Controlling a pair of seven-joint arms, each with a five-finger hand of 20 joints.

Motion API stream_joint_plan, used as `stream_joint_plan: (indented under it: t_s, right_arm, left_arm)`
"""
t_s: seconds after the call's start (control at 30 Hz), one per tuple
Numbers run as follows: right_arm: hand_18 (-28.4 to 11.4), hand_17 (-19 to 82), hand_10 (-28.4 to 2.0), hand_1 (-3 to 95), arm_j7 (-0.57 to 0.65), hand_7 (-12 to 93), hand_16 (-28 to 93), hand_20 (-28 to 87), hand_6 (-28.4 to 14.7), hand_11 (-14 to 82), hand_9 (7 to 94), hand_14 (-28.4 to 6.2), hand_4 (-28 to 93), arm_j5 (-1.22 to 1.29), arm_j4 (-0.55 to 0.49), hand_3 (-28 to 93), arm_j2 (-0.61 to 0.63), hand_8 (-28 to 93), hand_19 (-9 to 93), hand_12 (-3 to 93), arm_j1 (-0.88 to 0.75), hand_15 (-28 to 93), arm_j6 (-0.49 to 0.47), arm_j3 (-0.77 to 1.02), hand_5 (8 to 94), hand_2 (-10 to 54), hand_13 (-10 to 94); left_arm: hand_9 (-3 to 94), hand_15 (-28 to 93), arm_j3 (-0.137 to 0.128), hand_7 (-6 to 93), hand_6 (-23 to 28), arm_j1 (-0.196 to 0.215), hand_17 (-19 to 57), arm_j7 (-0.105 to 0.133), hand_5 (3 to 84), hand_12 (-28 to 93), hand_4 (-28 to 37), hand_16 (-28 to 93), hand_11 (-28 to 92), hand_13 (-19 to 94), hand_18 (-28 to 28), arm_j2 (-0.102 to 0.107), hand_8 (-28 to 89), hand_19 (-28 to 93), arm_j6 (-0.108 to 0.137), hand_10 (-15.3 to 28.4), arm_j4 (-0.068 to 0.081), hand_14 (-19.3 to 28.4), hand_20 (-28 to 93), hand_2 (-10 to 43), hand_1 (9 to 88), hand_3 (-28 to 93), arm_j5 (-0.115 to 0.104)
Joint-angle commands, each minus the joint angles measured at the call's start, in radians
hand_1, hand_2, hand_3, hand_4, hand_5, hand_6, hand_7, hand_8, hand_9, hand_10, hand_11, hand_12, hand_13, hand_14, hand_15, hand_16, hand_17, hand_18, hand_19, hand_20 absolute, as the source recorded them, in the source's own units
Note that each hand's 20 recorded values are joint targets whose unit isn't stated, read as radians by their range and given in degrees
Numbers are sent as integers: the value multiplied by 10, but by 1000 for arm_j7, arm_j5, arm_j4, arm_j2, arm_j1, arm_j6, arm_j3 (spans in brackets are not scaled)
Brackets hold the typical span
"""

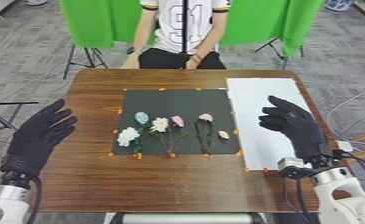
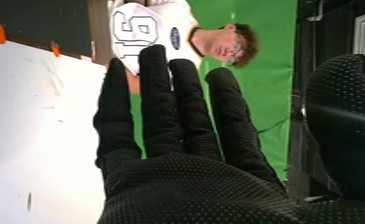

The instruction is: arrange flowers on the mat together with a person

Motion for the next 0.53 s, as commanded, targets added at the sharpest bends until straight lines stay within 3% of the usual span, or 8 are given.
stream_joint_plan:
  t_s: [0.03, 0.13, 0.23, 0.3, 0.37, 0.43, 0.5, 0.53]
  right_arm:
    - [-206, 122, -146, 192, 1, 148, 282, 332, -46, 141, 422, -124, -227, -5, -1, 838, -12, -78, 486, 255, -9, 301, -5, -5, 388, -6, 381]
    - [-206, 122, -146, 193, -4, 147, 282, 332, -46, 141, 422, -124, -228, -13, -4, 839, -11, -79, 486, 254, -14, 301, -10, -4, 388, -6, 381]
    - [-206, 122, -146, 193, -7, 148, 281, 332, -46, 142, 422, -124, -227, 3, -8, 840, 5, -78, 487, 254, -11, 301, 4, 1, 389, -6, 382]
    - [-206, 123, -145, 193, -11, 149, 281, 331, -46, 142, 423, -124, -228, -9, -7, 839, 0, -78, 486, 254, -7, 301, 1, 0, 390, -6, 383]
    - [-206, 123, -146, 193, -2, 149, 281, 331, -46, 143, 423, -123, -228, -8, -2, 840, -2, -79, 486, 255, -5, 302, 7, -7, 390, -6, 383]
    - [-206, 123, -146, 193, -5, 149, 281, 331, -46, 143, 424, -124, -228, -5, 0, 840, -11, -79, 485, 254, -6, 301, 1, -11, 390, -6, 383]
    - [-206, 122, -146, 193, -3, 149, 281, 332, -46, 143, 424, -124, -228, -18, -6, 840, -10, -79, 486, 254, -15, 302, -4, -7, 390, -6, 383]
    - [-206, 122, -146, 193, -1, 149, 281, 332, -46, 143, 424, -124, -228, -13, -7, 840, -6, -79, 486, 254, -14, 302, 0, -6, 390, -6, 383]
  left_arm:
    - [290, 268, 11, 159, 45, 2, -81, -17, 332, 196, -250, 36, 181, 231, 229, -5, -79, 454, -8, 126, 9, 153, 123, -14, 256, 698, -1]
    - [291, 266, -1, 160, 45, 27, -81, -22, 332, 196, -250, 35, 181, 230, 229, -17, -79, 454, -20, 125, 4, 154, 123, -14, 256, 698, 4]
    - [291, 265, 15, 159, 46, -4, -81, -11, 332, 196, -250, 36, 181, 231, 230, -2, -79, 454, -16, 125, 15, 153, 123, -14, 257, 697, 3]
    - [291, 266, 11, 158, 46, -14, -81, -20, 333, 196, -250, 36, 181, 231, 230, 10, -79, 455, -19, 125, 13, 153, 123, -13, 257, 697, 4]
    - [291, 266, 12, 159, 45, -3, -80, -28, 332, 196, -250, 36, 181, 231, 230, -5, -78, 455, -9, 126, 10, 153, 123, -13, 257, 698, 1]
    - [291, 266, 10, 159, 45, 18, -80, -21, 332, 196, -250, 36, 181, 231, 230, -17, -79, 454, -10, 126, 5, 153, 123, -13, 257, 697, 0]
    - [290, 266, 3, 159, 45, 26, -81, -31, 332, 196, -250, 36, 181, 231, 230, -19, -79, 454, -16, 126, 3, 153, 123, -13, 257, 697, 3]
    - [290, 267, 8, 159, 45, 16, -81, -22, 332, 196, -250, 36, 181, 231, 229, -15, -79, 454, -9, 126, 7, 153, 123, -13, 257, 697, 0]
